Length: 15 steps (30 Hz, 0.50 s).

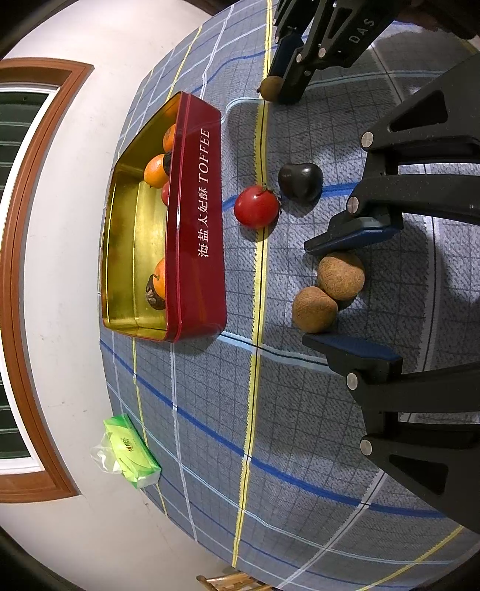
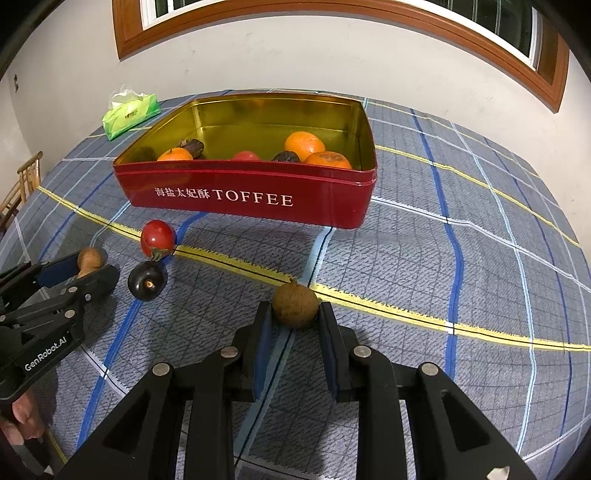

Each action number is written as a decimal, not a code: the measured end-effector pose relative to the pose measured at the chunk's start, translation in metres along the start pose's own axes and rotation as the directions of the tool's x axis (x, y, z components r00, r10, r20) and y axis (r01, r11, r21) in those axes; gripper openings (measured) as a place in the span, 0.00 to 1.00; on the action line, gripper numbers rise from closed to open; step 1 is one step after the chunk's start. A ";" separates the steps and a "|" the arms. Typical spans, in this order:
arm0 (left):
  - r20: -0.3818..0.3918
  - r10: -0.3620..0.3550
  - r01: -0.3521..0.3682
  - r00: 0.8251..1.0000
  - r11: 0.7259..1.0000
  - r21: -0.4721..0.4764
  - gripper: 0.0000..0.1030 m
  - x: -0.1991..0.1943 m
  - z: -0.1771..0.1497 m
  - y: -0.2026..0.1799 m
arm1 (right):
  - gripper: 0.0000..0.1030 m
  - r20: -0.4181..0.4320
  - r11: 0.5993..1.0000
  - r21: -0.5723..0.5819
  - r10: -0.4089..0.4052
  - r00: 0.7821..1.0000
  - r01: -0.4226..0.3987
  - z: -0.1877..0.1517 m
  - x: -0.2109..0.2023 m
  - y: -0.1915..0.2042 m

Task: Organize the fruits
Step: 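Grasp two tan round fruits with the left tool while the right tool carries its fruit toward the tin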

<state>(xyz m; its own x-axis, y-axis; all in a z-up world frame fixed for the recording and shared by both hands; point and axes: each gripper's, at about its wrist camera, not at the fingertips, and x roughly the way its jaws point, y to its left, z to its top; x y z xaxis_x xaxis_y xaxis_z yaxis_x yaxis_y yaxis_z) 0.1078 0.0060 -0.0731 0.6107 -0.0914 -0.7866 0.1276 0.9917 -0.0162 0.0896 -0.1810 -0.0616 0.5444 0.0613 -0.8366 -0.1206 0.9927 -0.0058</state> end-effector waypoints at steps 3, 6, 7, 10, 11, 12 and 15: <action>-0.001 -0.002 0.002 1.000 1.000 0.000 0.42 -0.001 0.000 0.000 | 0.23 0.002 1.000 -0.001 0.010 1.000 -0.010 0.000 -0.002 0.001; -0.004 -0.008 0.008 1.000 1.000 -0.004 0.42 -0.001 0.000 0.001 | 0.23 0.003 1.000 -0.005 0.014 1.000 -0.014 0.000 -0.004 0.002; -0.004 -0.010 0.010 1.000 1.000 -0.005 0.42 -0.001 0.001 0.001 | 0.23 0.003 1.000 -0.005 0.016 1.000 -0.016 0.000 -0.005 0.002; 0.000 -0.013 0.013 1.000 1.000 -0.002 0.42 -0.003 0.002 0.000 | 0.23 0.007 1.000 -0.009 0.021 1.000 -0.021 0.002 -0.009 0.003; 0.002 -0.014 0.014 1.000 1.000 -0.003 0.42 -0.004 0.003 0.001 | 0.23 0.010 1.000 -0.010 0.022 1.000 -0.022 0.003 -0.010 0.003; 0.005 -0.013 0.013 1.000 1.000 -0.005 0.42 -0.005 0.004 0.001 | 0.23 0.013 1.000 -0.010 0.023 1.000 -0.023 0.004 -0.012 0.003; 0.024 0.003 -0.003 1.000 1.000 0.003 0.42 -0.009 0.008 0.001 | 0.23 0.026 0.999 -0.011 0.031 0.999 -0.031 0.008 -0.018 0.004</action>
<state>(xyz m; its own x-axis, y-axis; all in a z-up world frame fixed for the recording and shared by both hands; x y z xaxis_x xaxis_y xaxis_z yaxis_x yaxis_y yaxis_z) 0.1091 0.0069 -0.0612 0.6297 -0.0910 -0.7715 0.1282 0.9917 -0.0124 0.0862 -0.1777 -0.0421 0.5618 0.0950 -0.8218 -0.1462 0.9892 0.0144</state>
